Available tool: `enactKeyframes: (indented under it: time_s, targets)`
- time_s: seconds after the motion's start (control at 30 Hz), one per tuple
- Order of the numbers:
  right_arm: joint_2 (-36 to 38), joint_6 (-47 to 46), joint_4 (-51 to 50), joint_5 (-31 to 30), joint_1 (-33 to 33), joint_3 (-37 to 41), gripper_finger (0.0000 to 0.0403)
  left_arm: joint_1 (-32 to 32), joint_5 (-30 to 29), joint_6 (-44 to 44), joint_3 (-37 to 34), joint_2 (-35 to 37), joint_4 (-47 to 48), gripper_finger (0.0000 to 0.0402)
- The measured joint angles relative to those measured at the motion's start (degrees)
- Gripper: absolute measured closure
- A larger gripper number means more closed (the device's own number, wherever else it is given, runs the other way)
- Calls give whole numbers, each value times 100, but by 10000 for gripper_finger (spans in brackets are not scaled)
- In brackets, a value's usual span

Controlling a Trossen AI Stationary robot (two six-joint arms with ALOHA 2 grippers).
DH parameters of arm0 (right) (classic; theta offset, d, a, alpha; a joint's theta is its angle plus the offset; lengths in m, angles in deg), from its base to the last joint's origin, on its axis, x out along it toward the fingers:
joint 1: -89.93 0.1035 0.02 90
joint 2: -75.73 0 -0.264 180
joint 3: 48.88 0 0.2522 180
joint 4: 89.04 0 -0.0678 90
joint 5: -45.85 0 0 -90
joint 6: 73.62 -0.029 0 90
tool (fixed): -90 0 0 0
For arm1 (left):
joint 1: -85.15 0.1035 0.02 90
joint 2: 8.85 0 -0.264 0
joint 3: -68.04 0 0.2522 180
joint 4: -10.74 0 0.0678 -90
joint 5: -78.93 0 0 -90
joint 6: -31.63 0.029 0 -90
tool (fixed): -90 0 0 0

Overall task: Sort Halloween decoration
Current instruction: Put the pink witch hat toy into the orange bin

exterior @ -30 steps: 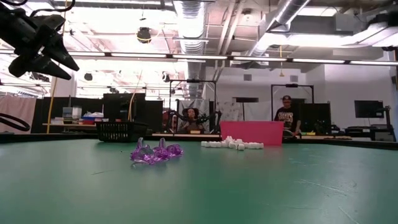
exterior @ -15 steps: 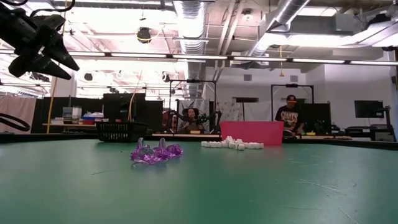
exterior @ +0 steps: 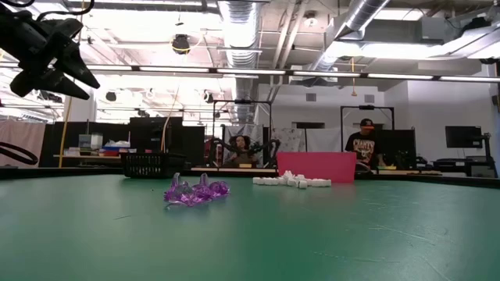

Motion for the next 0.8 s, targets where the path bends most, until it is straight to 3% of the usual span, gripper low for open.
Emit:
enactKeyframes:
  time_s: [0.23, 0.4, 0.6, 0.8]
  targets:
    - [0, 43, -12, -22, 33, 0, 282, 1, -5, -11, 0, 0, 2, 219]
    - [6, 377, 196, -749, -196, 0, 270, 2, 80, -63, 0, 0, 2, 219]
    - [13, 1781, 758, -1822, -1078, -68, 269, 0, 445, -16, 0, 0, 10, 219]
    - [4, 3680, 1760, -2560, -2133, -68, 269, 1, 436, 31, 0, -1, 9, 219]
